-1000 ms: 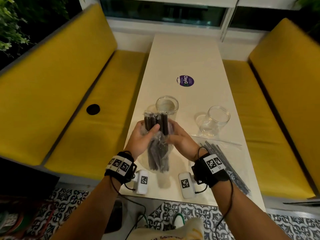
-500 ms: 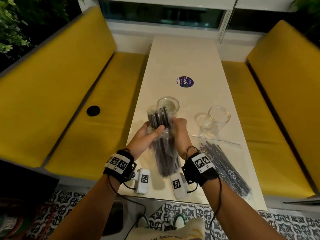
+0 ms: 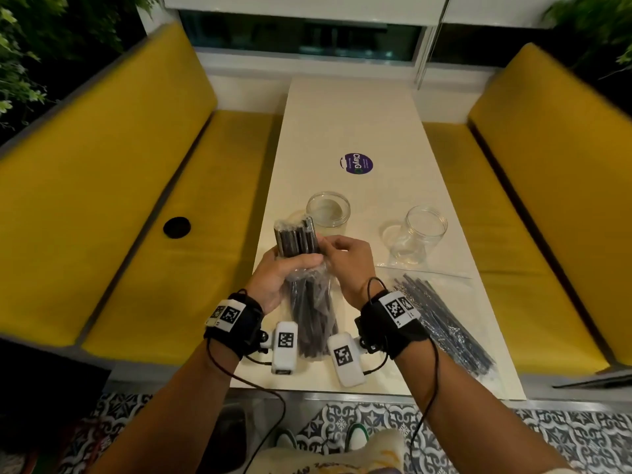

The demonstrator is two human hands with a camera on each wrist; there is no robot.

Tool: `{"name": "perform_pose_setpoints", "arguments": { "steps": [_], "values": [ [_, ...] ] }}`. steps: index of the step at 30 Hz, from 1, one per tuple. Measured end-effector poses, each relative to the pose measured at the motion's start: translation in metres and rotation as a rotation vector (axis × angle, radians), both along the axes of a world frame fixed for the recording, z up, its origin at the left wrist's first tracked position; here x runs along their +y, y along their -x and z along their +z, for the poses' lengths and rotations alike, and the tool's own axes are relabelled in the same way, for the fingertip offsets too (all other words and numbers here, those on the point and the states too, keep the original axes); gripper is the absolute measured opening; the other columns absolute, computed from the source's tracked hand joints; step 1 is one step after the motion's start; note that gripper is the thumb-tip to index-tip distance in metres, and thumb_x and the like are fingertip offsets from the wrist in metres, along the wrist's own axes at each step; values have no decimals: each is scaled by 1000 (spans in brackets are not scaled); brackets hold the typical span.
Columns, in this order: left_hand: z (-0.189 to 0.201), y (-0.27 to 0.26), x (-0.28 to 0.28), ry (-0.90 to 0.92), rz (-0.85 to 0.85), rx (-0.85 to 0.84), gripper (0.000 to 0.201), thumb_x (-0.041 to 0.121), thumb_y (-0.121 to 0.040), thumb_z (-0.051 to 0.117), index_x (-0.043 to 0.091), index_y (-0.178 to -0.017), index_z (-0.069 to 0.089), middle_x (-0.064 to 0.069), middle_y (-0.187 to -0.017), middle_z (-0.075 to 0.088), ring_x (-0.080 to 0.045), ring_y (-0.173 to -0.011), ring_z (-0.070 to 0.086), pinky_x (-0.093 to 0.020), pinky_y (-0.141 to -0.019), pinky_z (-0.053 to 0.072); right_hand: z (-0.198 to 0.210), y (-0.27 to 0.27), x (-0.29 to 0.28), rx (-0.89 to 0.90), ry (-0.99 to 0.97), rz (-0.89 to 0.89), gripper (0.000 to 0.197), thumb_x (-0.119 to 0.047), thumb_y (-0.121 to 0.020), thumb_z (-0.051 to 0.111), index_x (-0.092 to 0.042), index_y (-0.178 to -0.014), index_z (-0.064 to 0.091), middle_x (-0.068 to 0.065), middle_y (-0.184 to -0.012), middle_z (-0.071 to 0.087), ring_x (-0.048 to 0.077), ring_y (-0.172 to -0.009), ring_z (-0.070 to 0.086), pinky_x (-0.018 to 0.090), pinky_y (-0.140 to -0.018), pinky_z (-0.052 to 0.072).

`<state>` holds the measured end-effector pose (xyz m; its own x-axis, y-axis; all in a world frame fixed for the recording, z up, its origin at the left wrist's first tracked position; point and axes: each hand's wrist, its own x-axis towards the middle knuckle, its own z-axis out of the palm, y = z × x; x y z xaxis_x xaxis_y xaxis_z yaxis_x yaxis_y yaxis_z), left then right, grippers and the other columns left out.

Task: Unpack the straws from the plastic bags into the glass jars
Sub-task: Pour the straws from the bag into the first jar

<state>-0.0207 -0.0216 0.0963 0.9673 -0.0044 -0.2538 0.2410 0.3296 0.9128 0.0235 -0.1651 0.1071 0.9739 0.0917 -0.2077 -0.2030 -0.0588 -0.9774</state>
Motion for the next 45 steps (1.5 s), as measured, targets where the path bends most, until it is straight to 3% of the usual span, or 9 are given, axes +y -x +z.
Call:
{"name": "perform_pose_setpoints", "arguments": {
  "steps": [6, 11, 16, 22, 26, 30, 34, 41, 45],
  "values": [
    [4, -6, 13, 192, 197, 25, 55, 21, -82, 79, 7, -134, 70, -22, -129, 72, -37, -112, 70, -57, -109, 51, 3, 4, -2, 34, 63, 115, 44, -60, -93, 63, -21, -113, 65, 8, -117, 74, 25, -107, 71, 48, -102, 55],
    [25, -19, 38, 329, 357, 17, 19, 33, -101, 61, 17, -94, 69, -6, -94, 74, -26, -88, 73, -41, -84, 63, -10, 20, -14, -3, 235, 250, 70, -87, -83, 43, -27, -100, 73, 2, -103, 78, 30, -103, 71, 53, -102, 54],
    [20, -20, 34, 352, 339, 28, 32, 42, -97, 67, 14, -112, 67, -19, -123, 64, -37, -118, 64, -58, -109, 51, -18, 27, -4, -102, 159, 67, 34, -61, -94, 57, -35, -84, 76, -11, -78, 75, 16, -76, 69, 36, -83, 58],
    [19, -26, 38, 348, 281, 44, 52, 43, -91, 76, 15, -132, 59, -20, -130, 63, -41, -121, 63, -57, -105, 53, -25, 18, -11, -32, 93, 5, 22, -39, -94, 72, -19, -91, 82, -16, -51, 60, 5, -52, 49, 23, -59, 40],
    [24, -34, 27, 345, 281, 27, 45, 39, -93, 76, 14, -128, 62, -13, -114, 71, -34, -105, 71, -51, -96, 59, -20, 8, -21, -44, 158, -23, 25, -45, -93, 71, -23, -92, 83, -11, -70, 72, 10, -66, 62, 25, -65, 47],
    [31, -50, 10, 293, 362, 89, 45, 44, -92, 79, 13, -123, 69, -19, -129, 75, -39, -121, 72, -57, -107, 55, -6, -4, -37, -235, 336, 27, 26, -41, -98, 69, -20, -103, 83, -7, -88, 79, 0, -75, 66, 20, -74, 52],
    [32, -62, -8, 312, 474, 171, 33, 37, -86, 82, 12, -106, 73, -12, -103, 80, -36, -107, 75, -58, -102, 57, 5, -9, -48, -331, 395, 89, 31, -45, -101, 63, -20, -104, 81, -1, -84, 78, 15, -78, 70, 32, -75, 59],
    [45, -65, -34, 362, 584, 143, 36, 33, -110, 50, 4, -100, 71, -14, -79, 82, -28, -69, 80, -36, -56, 65, 10, -5, -56, -585, 243, 31, 61, -51, -81, 81, -20, -130, 63, -3, -122, 64, 4, -111, 63, 18, -95, 53],
    [37, -63, -47, 343, 638, 189, 40, 38, -110, 50, 6, -115, 74, -18, -101, 81, -34, -88, 80, -41, -59, 65, 19, -9, -49, -523, 14, -216, 41, -25, -84, 87, -15, -119, 69, -4, -110, 73, 7, -101, 72, 28, -87, 62]
  ]
}}
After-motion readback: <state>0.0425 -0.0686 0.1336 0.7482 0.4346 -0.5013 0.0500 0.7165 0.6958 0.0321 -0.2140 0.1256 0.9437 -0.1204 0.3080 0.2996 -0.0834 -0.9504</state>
